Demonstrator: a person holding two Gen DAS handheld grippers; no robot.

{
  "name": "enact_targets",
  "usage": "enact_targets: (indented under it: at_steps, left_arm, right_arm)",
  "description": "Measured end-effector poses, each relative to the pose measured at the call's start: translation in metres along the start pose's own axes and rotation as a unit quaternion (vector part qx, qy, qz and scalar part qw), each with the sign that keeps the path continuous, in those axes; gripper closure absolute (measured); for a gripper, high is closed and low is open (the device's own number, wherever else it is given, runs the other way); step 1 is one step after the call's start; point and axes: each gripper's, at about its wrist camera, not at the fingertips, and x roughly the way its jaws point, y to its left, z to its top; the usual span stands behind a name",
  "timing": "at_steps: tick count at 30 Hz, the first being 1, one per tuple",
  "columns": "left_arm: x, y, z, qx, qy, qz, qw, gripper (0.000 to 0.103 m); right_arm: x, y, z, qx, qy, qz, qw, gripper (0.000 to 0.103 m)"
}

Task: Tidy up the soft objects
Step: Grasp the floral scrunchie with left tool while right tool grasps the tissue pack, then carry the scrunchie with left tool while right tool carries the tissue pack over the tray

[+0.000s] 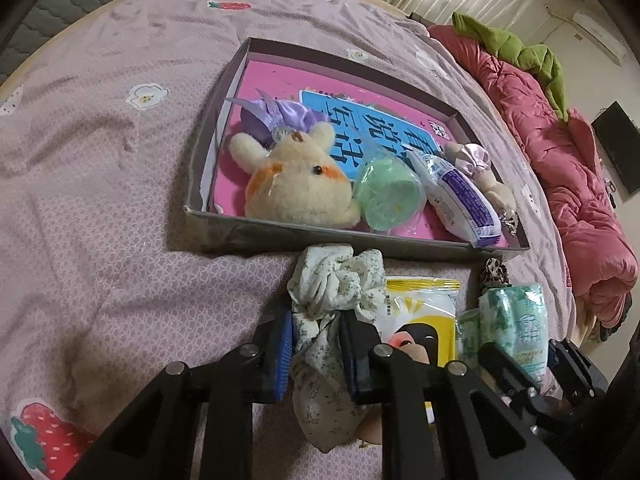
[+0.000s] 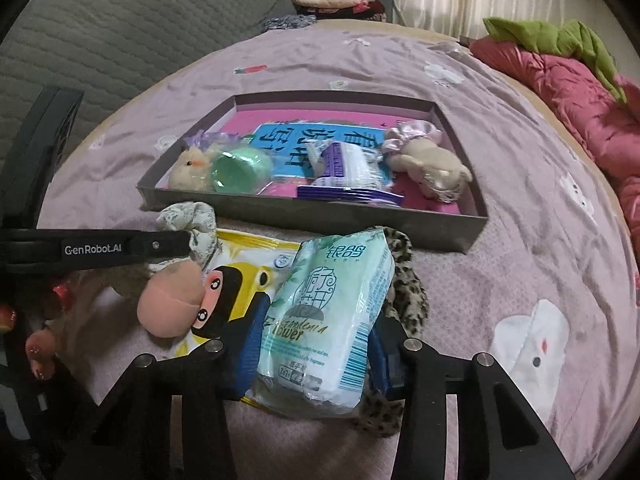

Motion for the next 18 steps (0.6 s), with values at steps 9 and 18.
enact_targets:
  at_steps: [9, 18]
  left_arm:
    - [-0.019, 0.005, -0.001, -0.005, -0.018, 0.005, 0.9998, 0.084]
    - [-0.037, 0.010, -0.001, -0.010, -0.035, 0.009, 0.9993, 0.084]
  right_arm:
    - [-0.024, -0.031, 0.001, 0.050, -0.025, -0.007, 0.998, 0.057]
    - [-0.041, -0.051, 0.002, 0.074, -0.048, -0.023, 0.996, 0.057]
